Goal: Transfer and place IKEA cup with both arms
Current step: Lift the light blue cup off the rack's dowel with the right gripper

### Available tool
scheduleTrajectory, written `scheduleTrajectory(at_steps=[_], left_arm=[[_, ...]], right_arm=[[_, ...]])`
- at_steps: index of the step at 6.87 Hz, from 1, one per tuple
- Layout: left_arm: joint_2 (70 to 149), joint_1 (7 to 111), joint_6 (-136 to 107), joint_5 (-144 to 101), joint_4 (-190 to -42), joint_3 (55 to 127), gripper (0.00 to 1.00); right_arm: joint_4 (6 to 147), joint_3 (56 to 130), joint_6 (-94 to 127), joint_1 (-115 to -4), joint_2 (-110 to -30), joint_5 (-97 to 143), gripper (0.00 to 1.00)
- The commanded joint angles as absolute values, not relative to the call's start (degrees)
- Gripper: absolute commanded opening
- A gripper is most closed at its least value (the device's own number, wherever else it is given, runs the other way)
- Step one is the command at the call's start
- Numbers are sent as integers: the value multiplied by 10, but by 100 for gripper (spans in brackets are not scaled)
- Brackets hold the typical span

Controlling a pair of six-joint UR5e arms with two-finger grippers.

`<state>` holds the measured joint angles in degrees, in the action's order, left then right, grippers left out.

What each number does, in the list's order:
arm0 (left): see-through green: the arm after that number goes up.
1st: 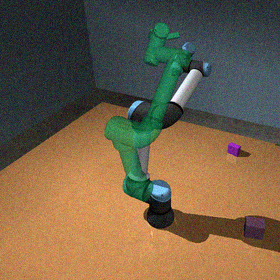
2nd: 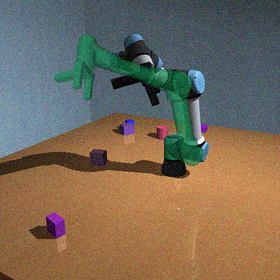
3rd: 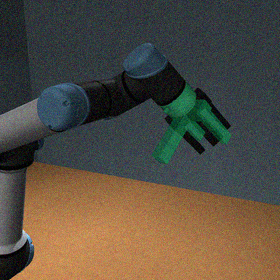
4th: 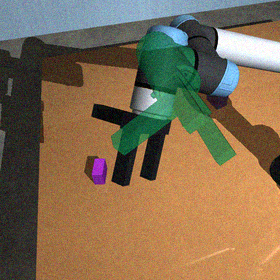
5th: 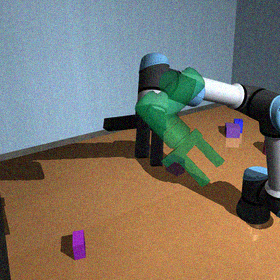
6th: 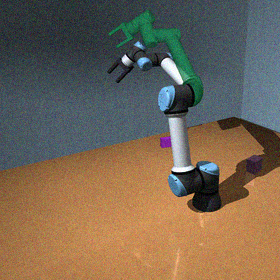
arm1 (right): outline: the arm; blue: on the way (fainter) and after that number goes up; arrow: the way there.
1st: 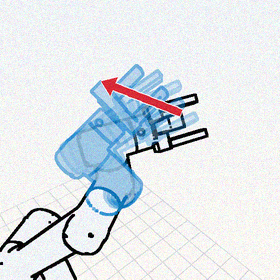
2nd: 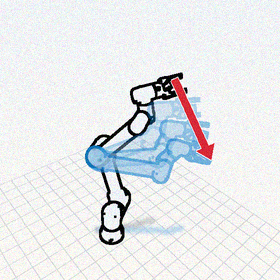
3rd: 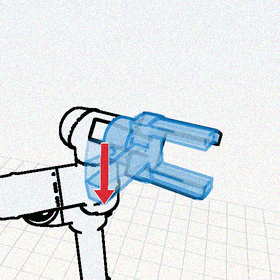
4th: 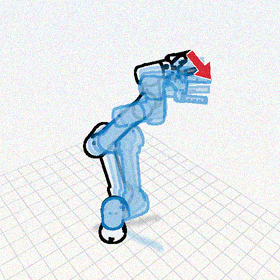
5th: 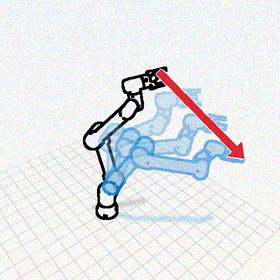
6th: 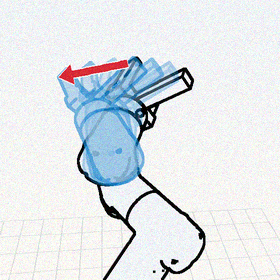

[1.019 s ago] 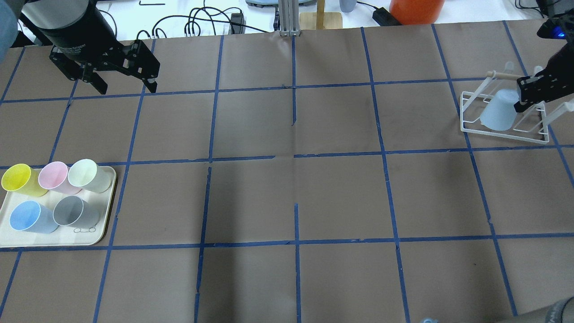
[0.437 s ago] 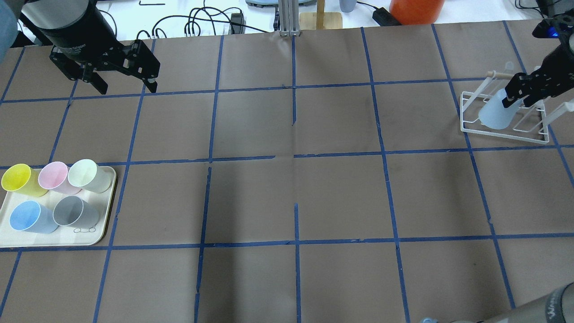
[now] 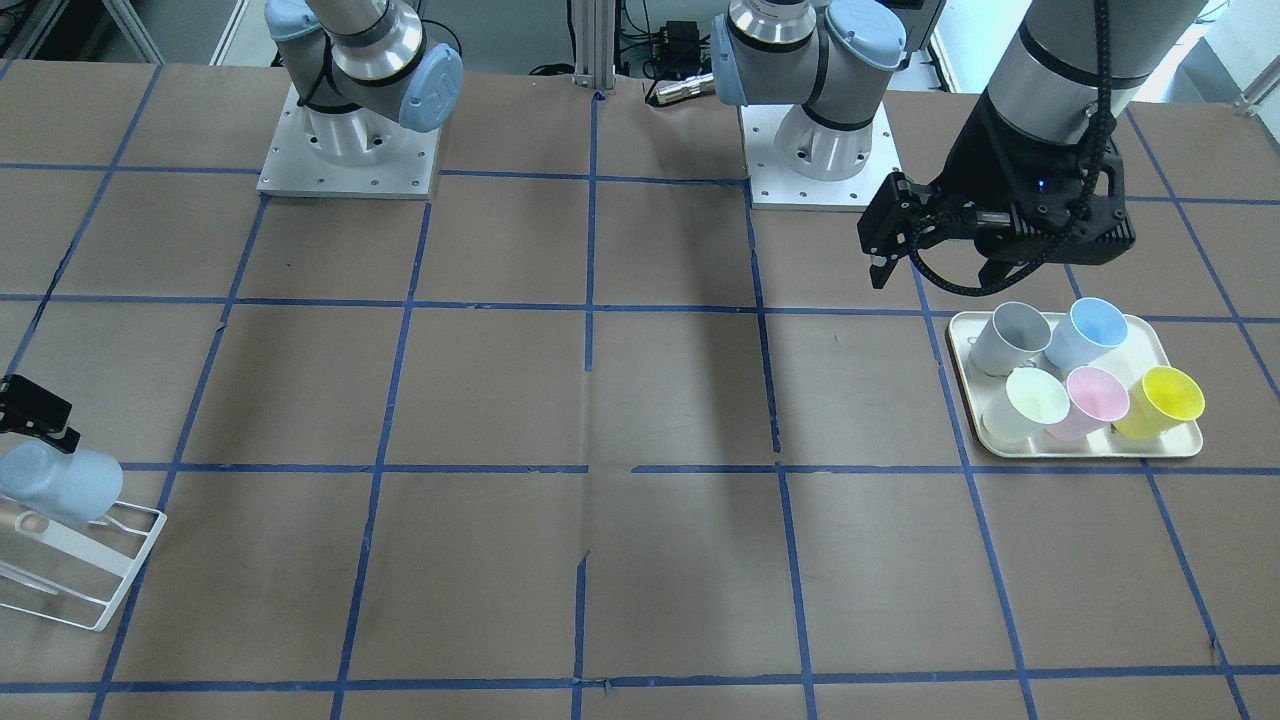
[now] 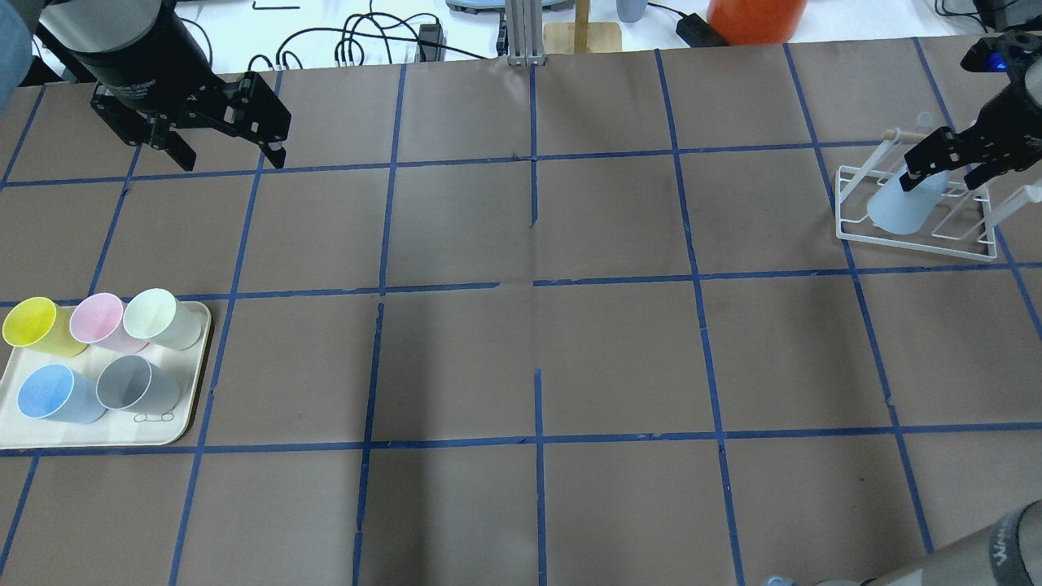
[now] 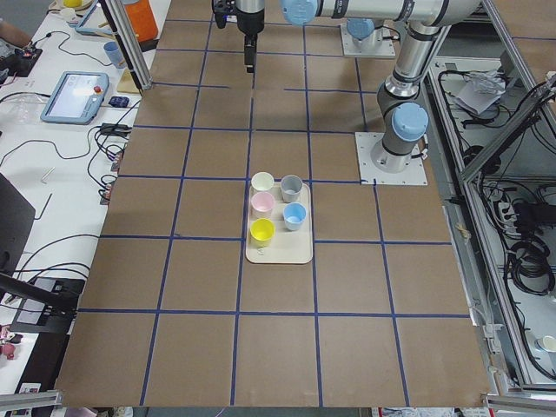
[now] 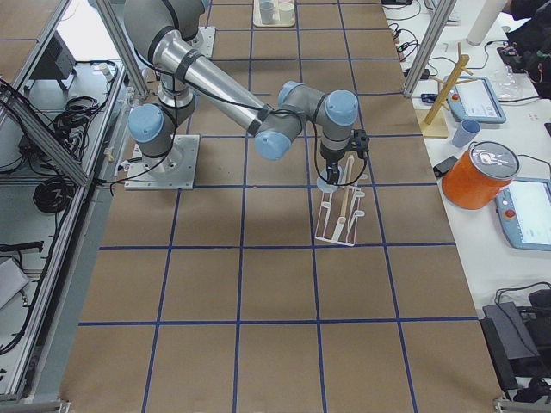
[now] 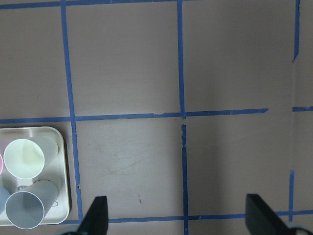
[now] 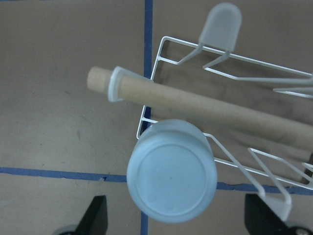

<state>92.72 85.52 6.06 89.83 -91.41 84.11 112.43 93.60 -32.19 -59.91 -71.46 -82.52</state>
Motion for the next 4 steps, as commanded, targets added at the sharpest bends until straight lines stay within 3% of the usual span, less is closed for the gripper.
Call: scheduleTrajectory(at_steps=[1, 4], left_arm=[[927, 855, 61, 898, -914, 841, 100], [927, 855, 61, 898, -914, 841, 100]], right_arm=[[1128, 937, -306, -602, -708, -813, 100], [1163, 935, -289, -635, -695, -822, 100]])
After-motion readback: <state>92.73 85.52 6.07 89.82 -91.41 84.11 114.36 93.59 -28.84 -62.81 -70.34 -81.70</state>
